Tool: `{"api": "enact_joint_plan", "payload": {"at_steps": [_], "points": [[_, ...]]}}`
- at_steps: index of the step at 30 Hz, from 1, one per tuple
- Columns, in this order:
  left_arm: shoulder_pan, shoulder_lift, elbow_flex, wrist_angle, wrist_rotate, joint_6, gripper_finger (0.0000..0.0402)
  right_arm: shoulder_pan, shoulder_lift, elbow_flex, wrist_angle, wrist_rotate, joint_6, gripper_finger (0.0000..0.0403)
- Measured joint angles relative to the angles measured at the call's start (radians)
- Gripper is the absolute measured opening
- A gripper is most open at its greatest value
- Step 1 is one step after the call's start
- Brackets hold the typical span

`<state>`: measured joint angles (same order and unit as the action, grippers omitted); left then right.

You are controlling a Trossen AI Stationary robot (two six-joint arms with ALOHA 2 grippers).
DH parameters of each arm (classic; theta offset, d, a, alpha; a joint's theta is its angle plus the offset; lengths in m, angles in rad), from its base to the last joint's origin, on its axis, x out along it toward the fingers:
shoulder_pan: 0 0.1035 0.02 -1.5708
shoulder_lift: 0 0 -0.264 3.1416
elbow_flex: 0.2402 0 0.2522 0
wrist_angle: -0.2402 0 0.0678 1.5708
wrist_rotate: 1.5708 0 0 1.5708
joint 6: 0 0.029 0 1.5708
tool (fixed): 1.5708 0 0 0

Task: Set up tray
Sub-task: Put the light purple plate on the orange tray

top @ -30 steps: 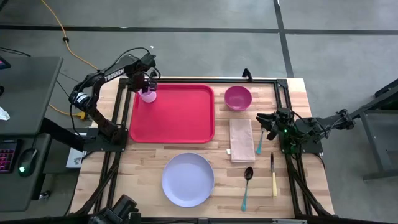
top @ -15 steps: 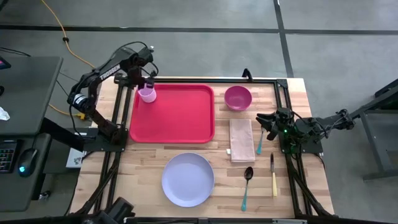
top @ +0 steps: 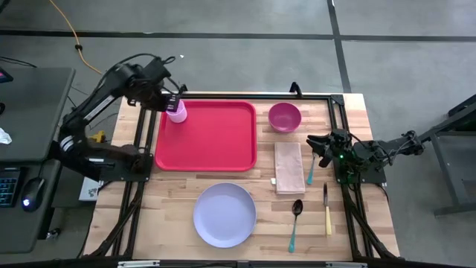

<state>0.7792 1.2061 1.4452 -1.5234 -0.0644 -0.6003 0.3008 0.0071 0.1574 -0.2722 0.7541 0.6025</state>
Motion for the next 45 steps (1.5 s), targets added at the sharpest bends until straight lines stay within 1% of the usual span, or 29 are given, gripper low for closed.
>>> {"api": "enact_joint_plan", "payload": {"at_steps": [4, 8, 13, 21, 24, 27, 32, 38, 45], "points": [[-0.079, -0.08, 0.0, 0.001, 0.031, -0.042, 0.0109, 0.0, 0.0, 0.0, 0.0, 0.001, 0.0, 0.0113], [-0.159, -0.126, 0.0, 0.002, 0.048, -0.102, 0.009, 0.0, 0.0, 0.0, 0.0, 0.002, 0.0, 0.0113], [-0.234, -0.142, 0.0, 0.002, 0.05, -0.152, 0.0061, 0.0, 0.0, 0.0, 0.0, 0.003, 0.0, 0.0113], [-0.332, -0.142, 0.0, 0.019, 0.068, -0.157, 0.0027, 0.0, 0.0, 0.0, 0.0, -0.008, 0.0, 0.0113], [-0.395, -0.142, 0.0, 0.046, 0.081, -0.157, 0.0025, 0.0, 0.0, 0.0, 0.0, -0.048, -0.022, 0.0113], [-0.469, -0.142, 0.0, 0.1, 0.08, -0.157, 0.0034, 0.0, 0.0, 0.0, 0.0, -0.076, -0.067, 0.0113], [-0.605, -0.142, -0.001, 0.234, 0.056, -0.157, 0.0047, 0.0, 0.0, 0.0, 0.0, -0.059, -0.09, 0.0113], [-0.746, -0.141, -0.001, 0.323, 0.056, -0.177, 0.0038, 0.0, 0.0, 0.0, -0.014, -0.055, -0.088, 0.0113], [-0.89, -0.106, -0.001, 0.329, 0.076, -0.337, 0.0031, 0.0, 0.0, 0.0, -0.025, -0.054, -0.088, 0.0113]]}}
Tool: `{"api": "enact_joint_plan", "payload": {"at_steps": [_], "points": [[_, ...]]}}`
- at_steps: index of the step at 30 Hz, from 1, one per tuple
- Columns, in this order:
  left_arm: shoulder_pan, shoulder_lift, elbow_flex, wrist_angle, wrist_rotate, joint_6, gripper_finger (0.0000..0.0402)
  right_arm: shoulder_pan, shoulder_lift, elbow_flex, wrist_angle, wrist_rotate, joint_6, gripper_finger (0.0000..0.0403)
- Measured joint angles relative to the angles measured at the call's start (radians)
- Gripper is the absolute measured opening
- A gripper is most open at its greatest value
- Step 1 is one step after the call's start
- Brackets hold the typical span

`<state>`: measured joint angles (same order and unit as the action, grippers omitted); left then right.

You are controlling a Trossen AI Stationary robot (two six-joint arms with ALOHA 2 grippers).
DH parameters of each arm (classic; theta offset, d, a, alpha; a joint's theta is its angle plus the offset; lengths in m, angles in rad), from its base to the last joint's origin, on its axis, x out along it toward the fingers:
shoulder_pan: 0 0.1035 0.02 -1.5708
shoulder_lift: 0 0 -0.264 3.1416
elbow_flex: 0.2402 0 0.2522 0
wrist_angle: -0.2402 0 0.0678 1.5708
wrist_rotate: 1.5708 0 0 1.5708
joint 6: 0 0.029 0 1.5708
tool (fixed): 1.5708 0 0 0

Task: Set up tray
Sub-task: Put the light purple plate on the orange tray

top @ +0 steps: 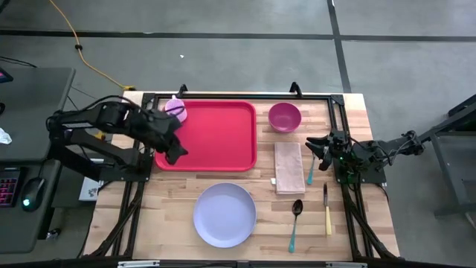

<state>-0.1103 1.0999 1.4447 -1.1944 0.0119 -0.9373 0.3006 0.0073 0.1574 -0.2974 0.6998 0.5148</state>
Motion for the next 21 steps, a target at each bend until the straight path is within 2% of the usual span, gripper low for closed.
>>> {"api": "enact_joint_plan", "payload": {"at_steps": [11, 21], "points": [[-0.188, 0.121, -0.002, 0.049, 0.0, -0.181, 0.0045, 0.0, 0.0, 0.0, 0.002, 0.0, 0.008, 0.0113], [-0.24, 0.235, 0.0, 0.076, 0.002, -0.309, 0.0042, 0.0, 0.004, 0.0, 0.009, 0.0, 0.008, 0.0113]]}}
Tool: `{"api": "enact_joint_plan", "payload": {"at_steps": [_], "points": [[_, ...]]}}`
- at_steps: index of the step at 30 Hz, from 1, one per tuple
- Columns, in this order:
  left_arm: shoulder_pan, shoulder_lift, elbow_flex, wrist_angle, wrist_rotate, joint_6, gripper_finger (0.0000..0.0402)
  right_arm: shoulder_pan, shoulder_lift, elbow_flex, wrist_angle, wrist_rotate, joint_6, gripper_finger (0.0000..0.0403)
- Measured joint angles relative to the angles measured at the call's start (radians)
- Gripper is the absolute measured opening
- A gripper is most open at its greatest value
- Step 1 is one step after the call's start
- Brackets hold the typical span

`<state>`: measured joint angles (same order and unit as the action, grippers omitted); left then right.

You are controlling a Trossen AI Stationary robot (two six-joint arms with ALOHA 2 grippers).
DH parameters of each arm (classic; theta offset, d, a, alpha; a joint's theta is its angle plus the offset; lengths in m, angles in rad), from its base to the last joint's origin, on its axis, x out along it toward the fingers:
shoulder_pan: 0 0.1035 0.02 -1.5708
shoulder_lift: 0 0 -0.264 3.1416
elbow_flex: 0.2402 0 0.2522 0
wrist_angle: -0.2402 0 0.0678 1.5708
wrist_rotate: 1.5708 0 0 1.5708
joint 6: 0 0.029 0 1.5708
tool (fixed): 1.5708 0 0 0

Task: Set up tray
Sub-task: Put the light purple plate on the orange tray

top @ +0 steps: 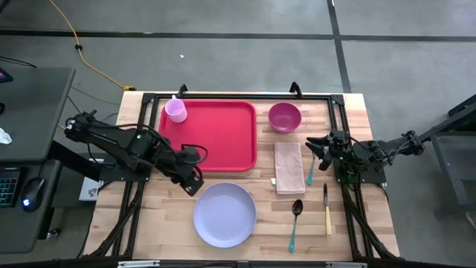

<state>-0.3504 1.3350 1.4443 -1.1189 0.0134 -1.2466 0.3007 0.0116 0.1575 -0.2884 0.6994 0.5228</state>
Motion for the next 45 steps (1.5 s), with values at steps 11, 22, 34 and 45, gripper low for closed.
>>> {"api": "enact_joint_plan", "payload": {"at_steps": [11, 22, 34, 45], "points": [[0.003, 0.049, 0.0, -0.033, 0.016, -0.062, 0.0035, 0.0, 0.001, 0.0, 0.0, -0.024, 0.003, 0.0113], [0.003, 0.047, 0.0, -0.057, 0.026, -0.09, 0.0035, 0.0, 0.001, 0.0, -0.002, -0.025, 0.0, 0.0113], [0.003, 0.047, 0.0, -0.062, -0.002, -0.095, 0.0035, 0.0, 0.001, 0.0, -0.017, -0.115, -0.008, 0.0113], [0.003, 0.072, 0.001, -0.089, -0.005, -0.125, 0.0148, 0.0, 0.001, 0.0, -0.019, -0.148, -0.033, 0.0113]]}}
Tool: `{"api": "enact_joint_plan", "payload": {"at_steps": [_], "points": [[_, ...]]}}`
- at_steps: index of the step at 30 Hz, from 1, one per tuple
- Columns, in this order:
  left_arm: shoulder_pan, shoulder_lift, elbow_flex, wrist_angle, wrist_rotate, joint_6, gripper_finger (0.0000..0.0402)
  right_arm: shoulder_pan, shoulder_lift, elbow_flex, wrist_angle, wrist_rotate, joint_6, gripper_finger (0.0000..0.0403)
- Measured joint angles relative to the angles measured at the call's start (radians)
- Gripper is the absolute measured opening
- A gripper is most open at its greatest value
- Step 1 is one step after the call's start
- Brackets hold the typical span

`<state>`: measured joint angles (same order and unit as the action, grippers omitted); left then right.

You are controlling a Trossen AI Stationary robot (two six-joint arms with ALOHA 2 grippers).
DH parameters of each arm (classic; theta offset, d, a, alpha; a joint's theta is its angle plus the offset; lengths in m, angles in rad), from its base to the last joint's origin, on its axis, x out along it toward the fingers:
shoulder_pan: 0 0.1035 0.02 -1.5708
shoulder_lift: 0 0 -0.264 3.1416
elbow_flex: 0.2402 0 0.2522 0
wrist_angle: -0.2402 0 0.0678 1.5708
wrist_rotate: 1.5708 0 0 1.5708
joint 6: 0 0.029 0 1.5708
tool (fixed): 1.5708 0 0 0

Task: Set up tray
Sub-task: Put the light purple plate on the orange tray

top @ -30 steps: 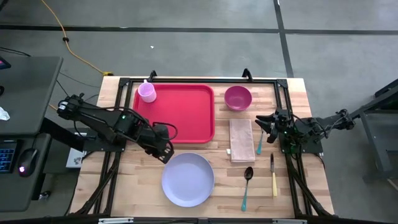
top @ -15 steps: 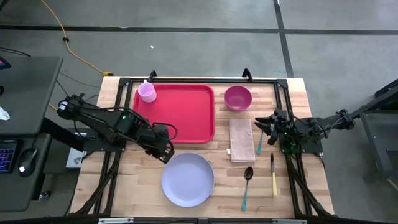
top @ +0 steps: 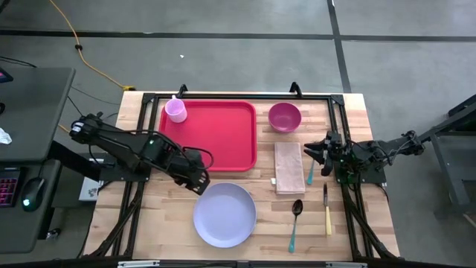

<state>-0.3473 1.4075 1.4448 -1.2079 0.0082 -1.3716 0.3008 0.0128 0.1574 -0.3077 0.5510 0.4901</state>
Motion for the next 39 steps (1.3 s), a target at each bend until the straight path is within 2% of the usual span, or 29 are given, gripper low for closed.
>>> {"api": "enact_joint_plan", "payload": {"at_steps": [4, 7, 10, 14, 17, 21, 28, 34, 39], "points": [[0.0, 0.008, -0.002, -0.019, -0.005, 0.003, 0.0215, 0.0, 0.0, 0.0, -0.002, 0.0, -0.001, 0.0113], [0.0, 0.022, 0.001, -0.027, -0.06, 0.005, 0.0252, 0.0, 0.0, 0.0, -0.002, -0.004, -0.001, 0.0113], [0.0, 0.057, 0.0, -0.039, -0.074, 0.0, 0.028, 0.0, 0.0, 0.0, -0.002, -0.006, -0.001, 0.0113], [0.0, 0.13, -0.001, -0.097, -0.03, -0.026, 0.0305, 0.0, 0.0, 0.0, -0.005, -0.009, -0.001, 0.0113], [0.0, 0.185, -0.001, -0.136, -0.003, -0.042, 0.0317, 0.0, 0.001, 0.0, -0.008, -0.009, -0.001, 0.0113], [0.0, 0.22, -0.018, -0.095, 0.002, -0.047, 0.0324, 0.0, 0.001, 0.0, -0.01, -0.009, -0.001, 0.0113], [0.0, 0.226, -0.176, 0.12, 0.024, -0.069, 0.0326, 0.0, 0.004, 0.0, -0.01, -0.017, -0.001, 0.0113], [0.0, 0.226, -0.29, 0.238, 0.034, -0.086, 0.0326, 0.0, 0.004, 0.0, -0.01, -0.017, -0.001, 0.0113], [0.0, 0.225, -0.401, 0.412, 0.072, -0.106, 0.0326, 0.0, 0.005, 0.0, -0.01, -0.017, 0.004, 0.0113]]}}
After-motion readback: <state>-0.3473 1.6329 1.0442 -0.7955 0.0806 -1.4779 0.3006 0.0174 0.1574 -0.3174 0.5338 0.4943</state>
